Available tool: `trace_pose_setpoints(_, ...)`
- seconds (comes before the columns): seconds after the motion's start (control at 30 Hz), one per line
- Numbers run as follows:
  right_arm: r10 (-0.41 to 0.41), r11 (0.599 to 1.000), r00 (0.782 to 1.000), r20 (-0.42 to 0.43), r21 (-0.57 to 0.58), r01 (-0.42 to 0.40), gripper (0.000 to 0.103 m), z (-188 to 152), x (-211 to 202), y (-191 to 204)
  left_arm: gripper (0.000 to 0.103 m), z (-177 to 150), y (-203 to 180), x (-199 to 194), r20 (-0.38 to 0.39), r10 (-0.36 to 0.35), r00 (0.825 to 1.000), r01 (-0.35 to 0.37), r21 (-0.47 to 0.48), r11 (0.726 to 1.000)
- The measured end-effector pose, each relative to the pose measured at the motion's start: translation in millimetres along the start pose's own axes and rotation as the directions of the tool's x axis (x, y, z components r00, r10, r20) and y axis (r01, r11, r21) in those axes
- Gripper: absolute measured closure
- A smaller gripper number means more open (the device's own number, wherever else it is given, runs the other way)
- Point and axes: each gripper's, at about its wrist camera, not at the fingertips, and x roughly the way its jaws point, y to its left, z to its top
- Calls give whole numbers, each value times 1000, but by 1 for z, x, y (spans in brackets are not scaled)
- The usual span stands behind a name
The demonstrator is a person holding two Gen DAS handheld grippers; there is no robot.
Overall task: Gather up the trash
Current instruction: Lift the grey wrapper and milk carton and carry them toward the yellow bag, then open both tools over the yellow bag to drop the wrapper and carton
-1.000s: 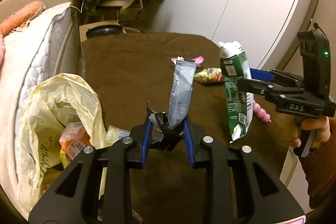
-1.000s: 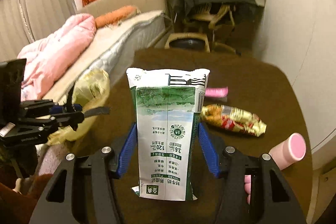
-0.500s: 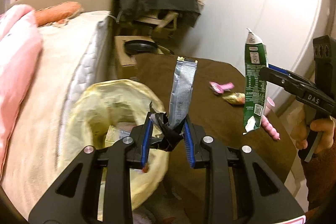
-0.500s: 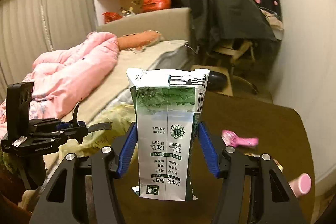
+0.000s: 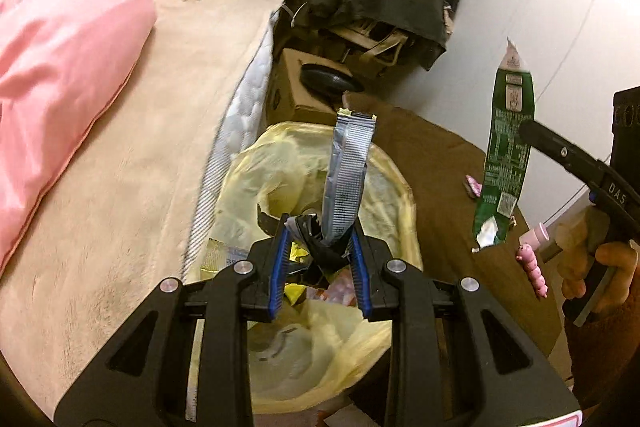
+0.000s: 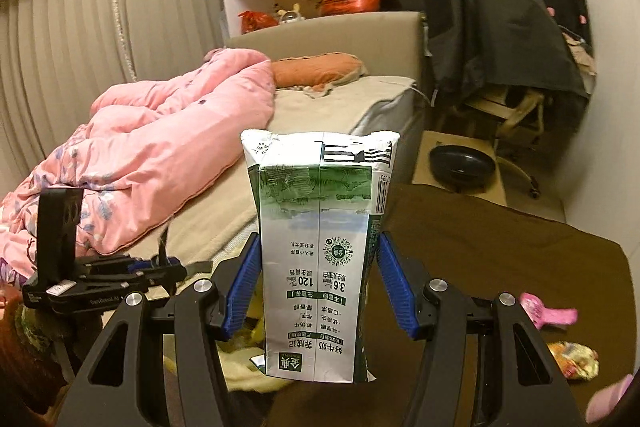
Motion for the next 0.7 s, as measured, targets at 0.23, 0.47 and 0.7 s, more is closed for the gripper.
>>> trace_pose_setpoints(0.23,28,1000,998,-53,-1,-29,49,8,44,10,77,-7,21,8,-11,-32,999,31,-57,998)
trace_pose_setpoints(0.47,10,1000,999,-31,0,-10,49,17,53,14,77,-11,26,21,-36,-60,998,58,-58,997)
trace_pose_setpoints(0.7,0,1000,1000,-14,20,0,48,17,49,5,77,-10,21,38,-67,-85,994,81,-48,996)
